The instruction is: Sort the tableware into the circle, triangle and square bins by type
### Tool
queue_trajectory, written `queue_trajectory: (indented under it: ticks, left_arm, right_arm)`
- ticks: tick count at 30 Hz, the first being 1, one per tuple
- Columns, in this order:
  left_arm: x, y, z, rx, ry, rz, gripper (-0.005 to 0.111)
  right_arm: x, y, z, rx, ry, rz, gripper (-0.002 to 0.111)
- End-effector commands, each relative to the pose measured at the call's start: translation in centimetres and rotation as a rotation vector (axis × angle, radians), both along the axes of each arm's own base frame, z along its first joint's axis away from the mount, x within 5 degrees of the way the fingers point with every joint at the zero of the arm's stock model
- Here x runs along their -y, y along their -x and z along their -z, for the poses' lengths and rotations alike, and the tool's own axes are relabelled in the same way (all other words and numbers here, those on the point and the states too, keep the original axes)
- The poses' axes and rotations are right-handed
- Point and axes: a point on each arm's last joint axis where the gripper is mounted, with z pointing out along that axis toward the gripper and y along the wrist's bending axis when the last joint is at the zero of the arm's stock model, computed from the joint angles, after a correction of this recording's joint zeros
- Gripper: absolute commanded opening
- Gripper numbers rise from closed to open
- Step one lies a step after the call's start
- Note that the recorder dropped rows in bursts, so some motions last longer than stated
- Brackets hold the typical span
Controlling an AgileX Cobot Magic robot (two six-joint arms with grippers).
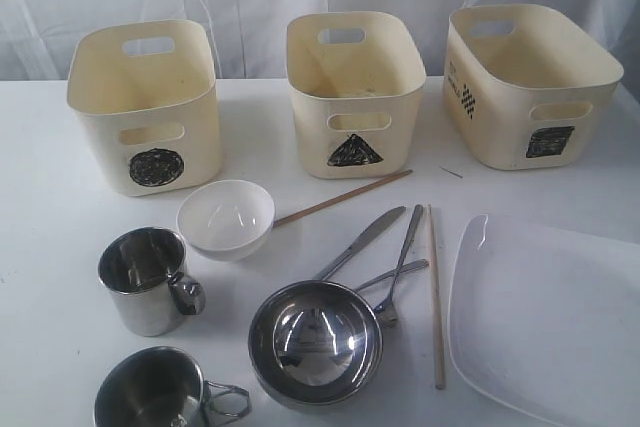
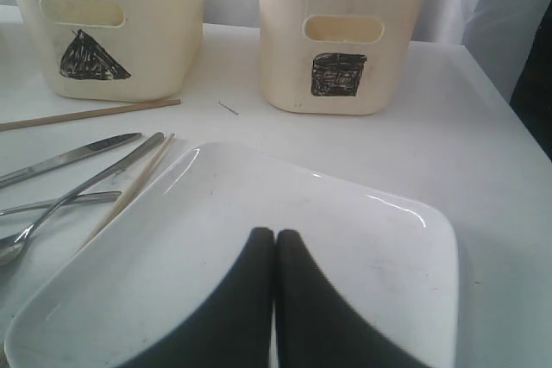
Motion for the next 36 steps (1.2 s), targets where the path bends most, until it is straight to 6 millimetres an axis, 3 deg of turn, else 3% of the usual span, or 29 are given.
queue_trajectory:
  ticks: [1, 11, 25, 36]
  left_arm:
    - [0.3, 1.1, -0.6, -0.077, 0.033, 0.063, 0.0]
    - [1.2, 2.9, -2.0, -0.115, 0.155, 0.212, 0.0]
    - [2.1, 3.6, -2.5, -0.144, 0.288, 0.342, 0.0]
    - [2.2, 3.7, -2.6, -0.143, 0.293, 0.353, 0.0]
  right_arm:
    - [0.0, 0.0, 0.2, 0.001, 0.0, 0.002, 0.0]
    - [0.0, 0.0, 0.2, 0.001, 0.0, 0.002, 0.0]
    - [0.0, 0.0, 0.2, 0.001, 0.0, 0.002, 0.0]
    - [0.0, 0.0, 0.2, 0.001, 0.0, 0.002, 0.0]
